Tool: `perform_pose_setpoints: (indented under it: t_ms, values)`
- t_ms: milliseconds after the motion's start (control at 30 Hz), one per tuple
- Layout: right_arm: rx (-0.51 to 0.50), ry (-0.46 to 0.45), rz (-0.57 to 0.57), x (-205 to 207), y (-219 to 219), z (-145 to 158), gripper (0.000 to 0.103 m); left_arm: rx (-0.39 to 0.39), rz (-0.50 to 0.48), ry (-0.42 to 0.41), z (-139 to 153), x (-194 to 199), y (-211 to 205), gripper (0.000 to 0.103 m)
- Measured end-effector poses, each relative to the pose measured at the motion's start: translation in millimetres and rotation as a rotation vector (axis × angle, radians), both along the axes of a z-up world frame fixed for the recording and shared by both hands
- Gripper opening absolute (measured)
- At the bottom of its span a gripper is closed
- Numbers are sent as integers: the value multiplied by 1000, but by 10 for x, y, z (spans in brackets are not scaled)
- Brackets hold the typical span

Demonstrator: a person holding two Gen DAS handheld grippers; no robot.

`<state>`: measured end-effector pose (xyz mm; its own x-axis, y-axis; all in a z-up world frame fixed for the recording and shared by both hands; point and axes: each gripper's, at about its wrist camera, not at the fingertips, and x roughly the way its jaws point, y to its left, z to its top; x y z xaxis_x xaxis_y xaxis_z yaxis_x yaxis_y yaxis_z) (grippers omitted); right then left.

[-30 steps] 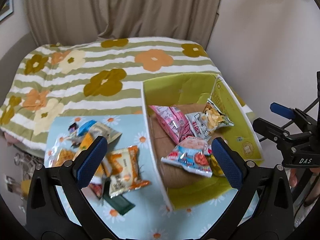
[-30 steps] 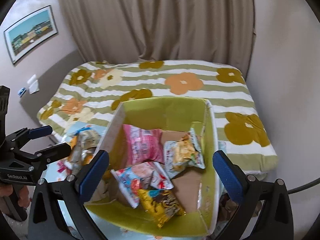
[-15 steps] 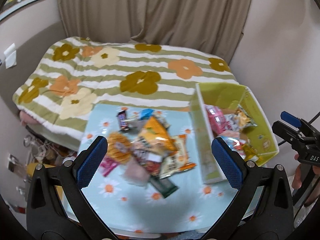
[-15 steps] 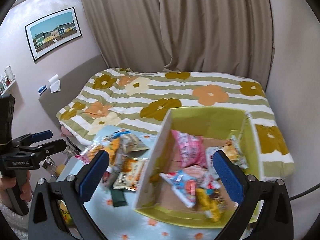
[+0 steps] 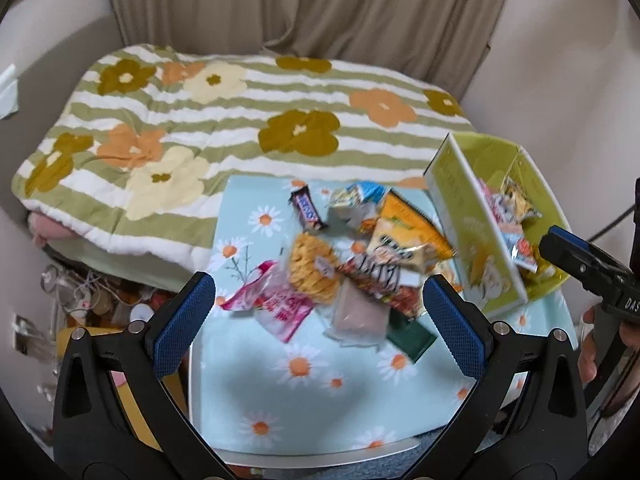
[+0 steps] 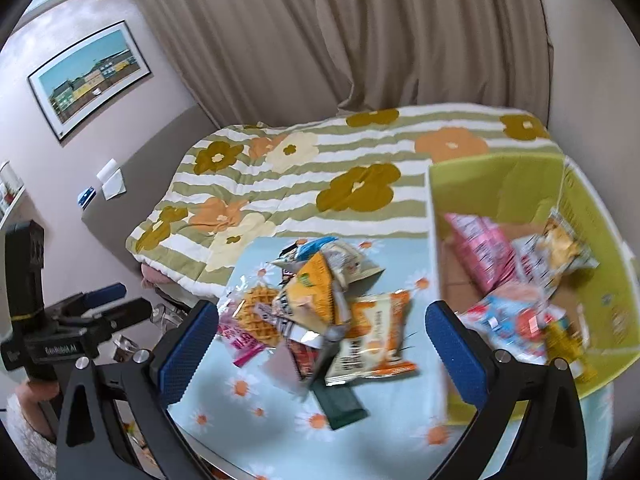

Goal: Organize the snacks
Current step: 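Withdraw both grippers from the box toward the remaining snacks, then grasp the clear cracker packet with the left gripper while the right grasps the orange barbecue bag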

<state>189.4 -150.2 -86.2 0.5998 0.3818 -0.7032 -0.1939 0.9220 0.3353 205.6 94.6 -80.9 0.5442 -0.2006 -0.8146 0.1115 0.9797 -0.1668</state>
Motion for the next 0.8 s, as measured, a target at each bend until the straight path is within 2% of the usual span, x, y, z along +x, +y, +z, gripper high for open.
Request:
perform_pose_setpoints:
  t_ms: [167,467,533,800]
  values:
    - [20,46,-54,19,237,-266,103,-31,-89,51,-338,207,136,103]
    - [17,99,-120,189,403,-706,103,-18,-240,123,-952,735,-54,102]
    - [14,104,-125,242,423,-795,103,-14,-261,156,-1105,871,-114,95]
    - [12,135,-126,448,499,-1133,103,-8,-313,247,-1502,1135,-260,89]
